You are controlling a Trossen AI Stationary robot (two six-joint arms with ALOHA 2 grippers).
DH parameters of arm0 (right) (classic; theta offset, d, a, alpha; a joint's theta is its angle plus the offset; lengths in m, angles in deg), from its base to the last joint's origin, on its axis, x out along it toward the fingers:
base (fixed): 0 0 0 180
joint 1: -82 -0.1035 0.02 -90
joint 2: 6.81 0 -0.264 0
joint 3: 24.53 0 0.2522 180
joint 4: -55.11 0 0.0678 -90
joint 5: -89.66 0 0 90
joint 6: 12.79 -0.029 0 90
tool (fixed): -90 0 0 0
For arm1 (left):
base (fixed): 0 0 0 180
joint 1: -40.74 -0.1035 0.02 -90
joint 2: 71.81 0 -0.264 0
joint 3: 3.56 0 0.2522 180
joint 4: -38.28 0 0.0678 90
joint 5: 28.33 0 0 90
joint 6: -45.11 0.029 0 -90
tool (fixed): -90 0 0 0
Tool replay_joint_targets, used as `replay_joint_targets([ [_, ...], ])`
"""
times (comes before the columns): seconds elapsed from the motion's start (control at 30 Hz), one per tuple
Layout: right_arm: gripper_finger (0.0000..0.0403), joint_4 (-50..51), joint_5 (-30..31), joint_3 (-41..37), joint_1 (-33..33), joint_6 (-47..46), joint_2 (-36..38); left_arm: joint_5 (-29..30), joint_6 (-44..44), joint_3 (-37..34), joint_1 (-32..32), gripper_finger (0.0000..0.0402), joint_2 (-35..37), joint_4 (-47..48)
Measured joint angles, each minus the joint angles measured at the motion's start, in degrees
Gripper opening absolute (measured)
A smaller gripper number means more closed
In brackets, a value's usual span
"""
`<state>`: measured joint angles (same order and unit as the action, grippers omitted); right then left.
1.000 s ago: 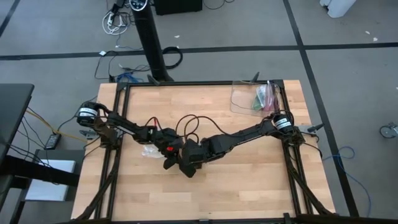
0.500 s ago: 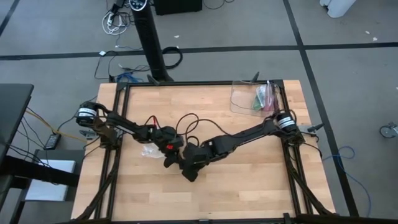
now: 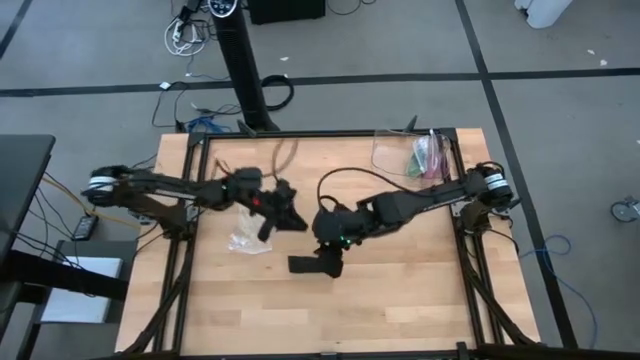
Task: Roll bandage
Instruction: Put the black bandage into the transparent ziplock bag
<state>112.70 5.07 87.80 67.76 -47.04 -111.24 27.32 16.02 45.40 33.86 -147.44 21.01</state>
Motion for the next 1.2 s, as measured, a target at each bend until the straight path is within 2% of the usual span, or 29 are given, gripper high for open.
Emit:
replay_joint_targets([
  [0.07, 0.0148, -0.23, -2.22, 0.00, 1.69, 4.24, 0.02, 0.60, 1.68, 0.08, -1.31, 0.0064, 4.51, 3.69],
  [0.17, 0.0145, -0.28, -4.29, -0.06, 4.08, 10.75, -0.75, 5.49, 7.04, 1.56, -1.89, 0.0065, 11.95, 12.11],
  [0.3, 0.0139, -3.97, -5.64, -0.11, 6.60, 21.09, -1.99, 17.74, 14.11, 4.80, -0.99, 0.0065, 22.28, 29.07],
  [0.37, 0.0139, -9.00, -6.08, 0.04, 7.72, 24.60, -2.81, 24.84, 16.31, 6.83, 0.11, 0.0065, 27.54, 39.28],
  [0.5, 0.0144, -15.62, -12.48, 0.02, 9.92, 22.57, -6.51, 33.98, 16.46, 11.38, 2.82, 0.0065, 33.98, 57.21],
  [0.6, 0.0152, -19.88, -15.90, -0.07, 10.43, 20.59, -10.37, 37.88, 12.43, 13.79, 5.10, 0.0065, 36.80, 67.95],
  [0.67, 0.0158, -24.29, -16.46, -0.09, 10.08, 22.65, -12.71, 39.67, 9.82, 14.37, 6.56, 0.0065, 37.91, 73.78],
  [0.87, 0.0165, -34.97, -14.67, -0.07, 9.52, 33.87, -17.54, 43.94, 6.59, 14.80, 8.22, 0.0065, 40.55, 77.83],
  [1.0, 0.0165, -34.23, -8.16, -0.04, 10.96, 41.66, -19.77, 43.95, 7.34, 14.80, 8.22, 0.0065, 41.14, 77.91],
  [1.2, 0.0170, -34.47, -5.19, 0.04, 10.99, 49.81, -23.06, 43.90, 10.84, 14.78, 8.22, 0.0065, 41.17, 79.67],
])
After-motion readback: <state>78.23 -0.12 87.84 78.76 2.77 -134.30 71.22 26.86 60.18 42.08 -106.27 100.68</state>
